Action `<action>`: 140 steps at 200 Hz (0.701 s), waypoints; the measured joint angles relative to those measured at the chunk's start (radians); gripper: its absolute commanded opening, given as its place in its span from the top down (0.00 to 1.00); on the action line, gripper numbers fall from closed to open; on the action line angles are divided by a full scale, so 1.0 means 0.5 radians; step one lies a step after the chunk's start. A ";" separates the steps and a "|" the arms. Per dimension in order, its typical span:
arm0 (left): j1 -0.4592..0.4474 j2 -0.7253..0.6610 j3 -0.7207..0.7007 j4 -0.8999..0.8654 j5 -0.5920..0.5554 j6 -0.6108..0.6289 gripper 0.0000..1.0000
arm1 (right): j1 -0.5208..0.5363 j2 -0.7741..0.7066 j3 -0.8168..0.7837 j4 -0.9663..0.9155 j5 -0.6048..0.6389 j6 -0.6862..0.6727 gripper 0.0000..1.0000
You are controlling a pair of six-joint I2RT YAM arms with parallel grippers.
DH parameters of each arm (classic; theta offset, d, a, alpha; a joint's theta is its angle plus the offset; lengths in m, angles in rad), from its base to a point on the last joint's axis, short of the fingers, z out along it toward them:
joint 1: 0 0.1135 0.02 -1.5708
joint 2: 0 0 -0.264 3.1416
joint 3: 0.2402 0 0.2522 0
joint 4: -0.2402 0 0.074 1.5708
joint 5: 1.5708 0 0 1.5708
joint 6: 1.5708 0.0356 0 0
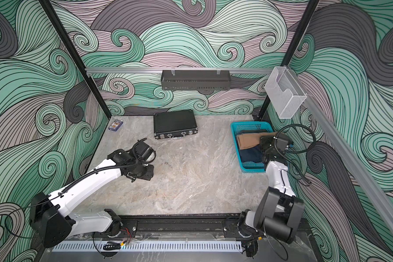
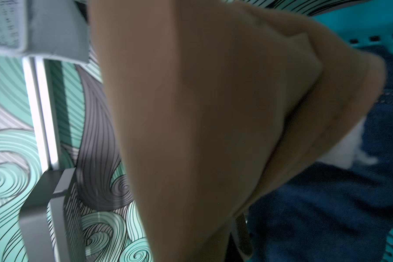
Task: Roll up the skirts
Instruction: Place the skirt in the basket.
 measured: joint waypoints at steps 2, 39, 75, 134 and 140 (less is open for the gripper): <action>0.000 0.001 0.000 0.000 0.004 0.002 0.53 | -0.005 0.023 0.009 0.000 -0.006 0.000 1.00; 0.000 0.015 0.000 0.002 0.066 0.031 0.53 | 0.005 0.447 0.227 0.050 -0.153 -0.031 1.00; 0.000 0.050 0.000 0.002 0.099 0.044 0.52 | 0.053 0.683 0.240 0.067 -0.163 -0.060 1.00; 0.000 0.090 0.000 0.002 0.115 0.054 0.52 | 0.075 0.796 0.209 0.178 -0.158 -0.092 0.69; 0.000 0.095 0.000 0.001 0.114 0.054 0.52 | 0.076 0.805 0.210 0.188 -0.159 -0.111 0.66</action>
